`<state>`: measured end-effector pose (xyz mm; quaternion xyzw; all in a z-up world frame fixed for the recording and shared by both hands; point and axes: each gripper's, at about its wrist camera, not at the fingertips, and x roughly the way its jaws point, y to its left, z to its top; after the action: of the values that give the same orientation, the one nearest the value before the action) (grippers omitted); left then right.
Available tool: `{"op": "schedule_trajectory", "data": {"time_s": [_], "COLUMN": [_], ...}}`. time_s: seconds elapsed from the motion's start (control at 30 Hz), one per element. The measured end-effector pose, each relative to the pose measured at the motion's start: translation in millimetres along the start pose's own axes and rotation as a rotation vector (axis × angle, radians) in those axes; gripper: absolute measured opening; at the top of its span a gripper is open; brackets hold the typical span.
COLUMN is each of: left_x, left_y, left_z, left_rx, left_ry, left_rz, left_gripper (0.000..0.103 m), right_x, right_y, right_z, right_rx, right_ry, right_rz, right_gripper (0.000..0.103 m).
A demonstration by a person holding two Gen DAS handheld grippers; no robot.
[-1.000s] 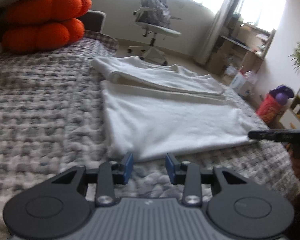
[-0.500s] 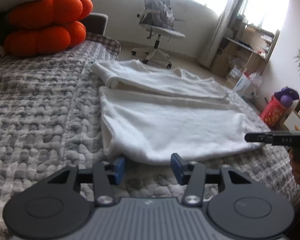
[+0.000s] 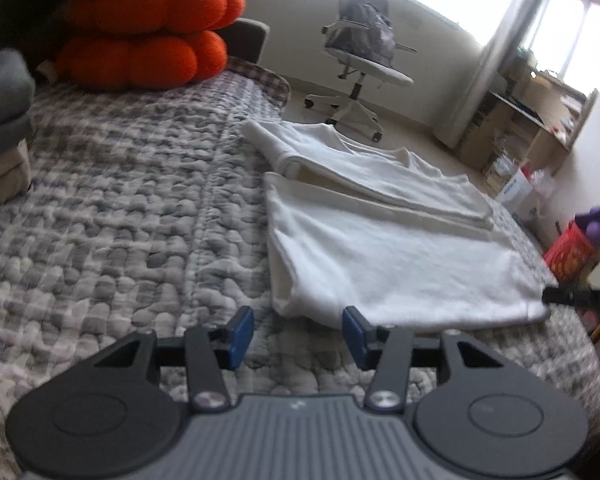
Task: Fold clothes
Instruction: 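Grasp the shirt hem with both tools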
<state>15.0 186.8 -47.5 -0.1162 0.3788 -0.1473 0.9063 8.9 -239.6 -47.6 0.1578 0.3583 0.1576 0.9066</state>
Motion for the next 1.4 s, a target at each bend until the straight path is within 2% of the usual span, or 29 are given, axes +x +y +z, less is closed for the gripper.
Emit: {"op": "schedule_trajectory", "data": {"time_s": [0.2, 0.33, 0.47, 0.7, 0.9, 1.0, 1.1, 1.2, 1.23, 1.27, 1.4], "left_x": [1, 5, 14, 28, 33, 34, 34, 35, 35, 35, 31], "left_y": [23, 29, 31, 38, 33, 33, 35, 38, 38, 38, 37], "left_z": [-1, -5, -8, -12, -13, -13, -14, -14, -15, -16, -16], "left_rx": [-0.191, -0.28, -0.337, -0.436, -0.447, -0.453, -0.465, -0.474, -0.474, -0.476, -0.49], "left_ry": [0.021, 0.012, 0.034, 0.022, 0.002, -0.003, -0.004, -0.001, -0.004, -0.01, -0.043], "left_rz": [-0.121, -0.206, -0.217, -0.257, -0.244, -0.233, -0.225, -0.232, -0.236, -0.24, -0.264], "left_gripper": [0.051, 0.051, 0.049, 0.049, 0.048, 0.043, 0.033, 0.021, 0.014, 0.011, 0.008], "right_x": [-17, -23, -22, -17, -14, -12, -10, -5, -3, -3, -5], "right_y": [-25, -45, -55, -61, -71, -75, -74, -68, -67, -67, -68], "right_z": [-3, -8, -14, -15, -16, -16, -14, -11, -11, -11, -11], "right_rx": [0.139, 0.281, 0.383, 0.448, 0.52, 0.555, 0.551, 0.536, 0.537, 0.54, 0.571], "right_ry": [0.051, 0.077, 0.091, 0.083, 0.057, 0.047, 0.047, 0.064, 0.073, 0.076, 0.061], "right_rz": [0.032, 0.112, 0.174, 0.207, 0.238, 0.25, 0.251, 0.252, 0.255, 0.259, 0.289], "right_gripper": [0.043, 0.043, 0.043, 0.043, 0.043, 0.042, 0.042, 0.027, 0.02, 0.016, 0.012]}}
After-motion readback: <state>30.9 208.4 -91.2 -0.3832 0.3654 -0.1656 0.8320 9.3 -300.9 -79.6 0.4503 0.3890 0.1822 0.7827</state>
